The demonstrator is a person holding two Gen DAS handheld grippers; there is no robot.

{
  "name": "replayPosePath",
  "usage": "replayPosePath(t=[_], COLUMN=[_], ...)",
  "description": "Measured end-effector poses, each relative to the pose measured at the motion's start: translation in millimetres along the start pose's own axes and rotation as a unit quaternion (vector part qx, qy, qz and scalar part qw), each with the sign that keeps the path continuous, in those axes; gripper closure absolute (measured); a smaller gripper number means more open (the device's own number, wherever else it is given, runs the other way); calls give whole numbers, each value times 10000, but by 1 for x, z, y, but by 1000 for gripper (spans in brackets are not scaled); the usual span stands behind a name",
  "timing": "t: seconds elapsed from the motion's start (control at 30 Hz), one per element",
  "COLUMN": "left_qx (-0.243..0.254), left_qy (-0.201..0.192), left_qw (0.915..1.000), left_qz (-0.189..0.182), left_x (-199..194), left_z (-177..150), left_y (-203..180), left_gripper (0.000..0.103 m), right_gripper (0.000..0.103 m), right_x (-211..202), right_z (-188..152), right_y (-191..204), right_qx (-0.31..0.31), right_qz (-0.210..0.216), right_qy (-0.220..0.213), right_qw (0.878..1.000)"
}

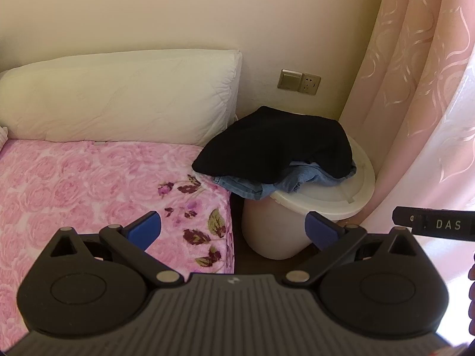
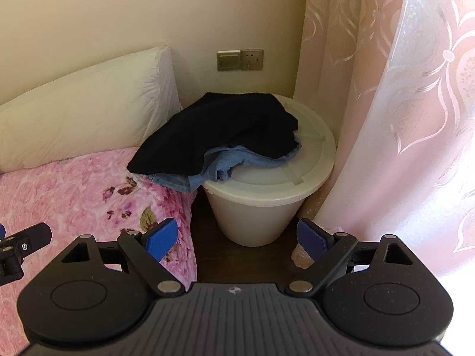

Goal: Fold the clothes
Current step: 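Move both grippers toward the black garment on the white bin, then grasp the black garment with the left gripper while the right gripper grasps it too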

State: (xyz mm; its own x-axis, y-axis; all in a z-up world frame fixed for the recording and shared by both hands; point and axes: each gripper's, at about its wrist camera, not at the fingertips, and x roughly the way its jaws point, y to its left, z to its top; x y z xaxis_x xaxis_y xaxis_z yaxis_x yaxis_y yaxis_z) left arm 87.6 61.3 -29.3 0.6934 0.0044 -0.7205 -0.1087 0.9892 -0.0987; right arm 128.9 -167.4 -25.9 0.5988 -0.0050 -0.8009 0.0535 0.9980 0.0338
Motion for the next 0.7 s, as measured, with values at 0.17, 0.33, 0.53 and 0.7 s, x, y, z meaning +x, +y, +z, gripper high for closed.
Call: replayPosePath(t=[0.17, 0.33, 0.53, 0.7], left_qx=[20, 17, 48, 159], left_qy=[96, 256, 503, 718], left_qw=[9999, 9996, 9986, 9971], left_qz=[64, 122, 139, 184], left_x=[20, 47, 93, 143], left_z=[11, 26, 45, 59], left_y=[-7, -15, -25, -36], left_gripper=[1, 1, 1, 1], right_gripper=[13, 13, 13, 13], right_x=[21, 45, 85, 127], right_z=[12, 31, 58, 80], right_y=[-8, -16, -28, -40], right_qx=[48, 63, 124, 78], right_qz=[57, 90, 84, 29], right_qy=[107, 238, 468, 618], right_qw=[9999, 9997, 9988, 9981])
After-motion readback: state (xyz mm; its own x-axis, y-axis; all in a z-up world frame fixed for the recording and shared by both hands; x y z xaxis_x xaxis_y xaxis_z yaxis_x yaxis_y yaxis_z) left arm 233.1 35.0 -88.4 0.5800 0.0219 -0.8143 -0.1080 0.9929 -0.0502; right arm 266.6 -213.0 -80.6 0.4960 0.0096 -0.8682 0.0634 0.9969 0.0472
